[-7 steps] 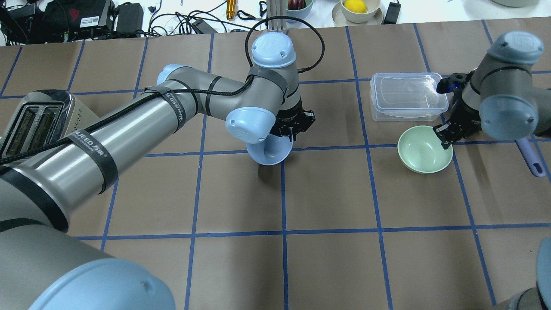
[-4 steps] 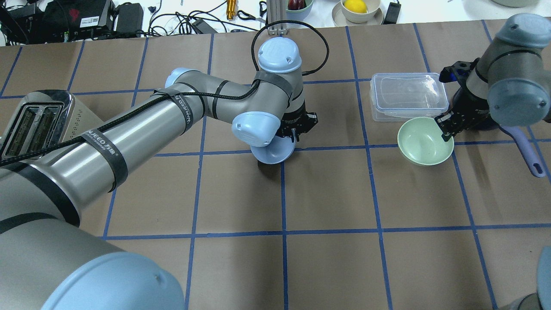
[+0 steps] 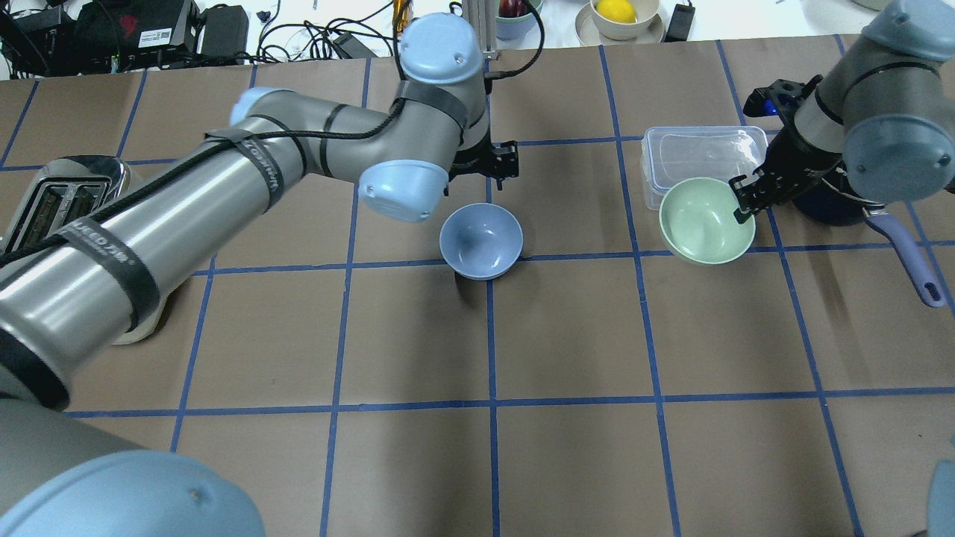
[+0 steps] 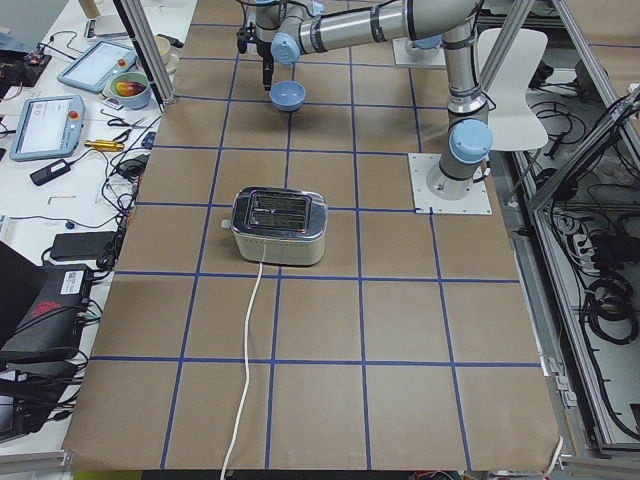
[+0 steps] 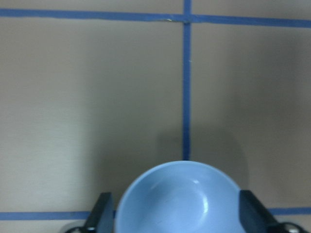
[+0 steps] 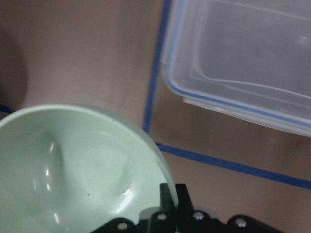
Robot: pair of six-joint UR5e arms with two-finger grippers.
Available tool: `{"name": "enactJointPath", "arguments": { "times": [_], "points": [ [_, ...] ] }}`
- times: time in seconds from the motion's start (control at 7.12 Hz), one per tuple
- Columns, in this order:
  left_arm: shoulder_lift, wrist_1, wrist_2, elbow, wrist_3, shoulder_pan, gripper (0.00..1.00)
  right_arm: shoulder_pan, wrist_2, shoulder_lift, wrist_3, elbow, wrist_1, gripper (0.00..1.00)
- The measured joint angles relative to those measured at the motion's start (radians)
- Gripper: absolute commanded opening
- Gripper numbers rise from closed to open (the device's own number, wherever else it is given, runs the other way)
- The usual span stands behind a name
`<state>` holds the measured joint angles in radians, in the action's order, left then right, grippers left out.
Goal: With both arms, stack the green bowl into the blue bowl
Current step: 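Lift the left gripper away while the right carries the green bowl over, then lower the green bowl into the light blue bowl and open the right gripper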
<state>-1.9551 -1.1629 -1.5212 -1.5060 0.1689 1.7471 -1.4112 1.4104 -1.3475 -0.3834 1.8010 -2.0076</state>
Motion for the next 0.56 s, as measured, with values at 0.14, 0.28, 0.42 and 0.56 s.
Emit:
{"name": "enactJointPath", "arguments": {
  "times": [0.14,0.28,0.42,0.56],
  "points": [
    [0.069,-0.097,0.009,0.001,-0.117,-0.090,1.00,-0.096,-0.024,0.004,0.091,0.000,-0.048,0.00],
    [0.136,-0.186,0.011,0.001,-0.193,-0.158,1.00,-0.177,-0.039,0.017,0.171,0.000,-0.097,0.00],
    [0.198,-0.264,0.009,0.001,-0.228,-0.193,1.00,-0.244,-0.045,0.029,0.227,0.000,-0.132,0.00],
    [0.249,-0.317,0.001,-0.004,-0.238,-0.204,1.00,-0.291,-0.046,0.040,0.265,0.000,-0.151,0.00]
  ]
}}
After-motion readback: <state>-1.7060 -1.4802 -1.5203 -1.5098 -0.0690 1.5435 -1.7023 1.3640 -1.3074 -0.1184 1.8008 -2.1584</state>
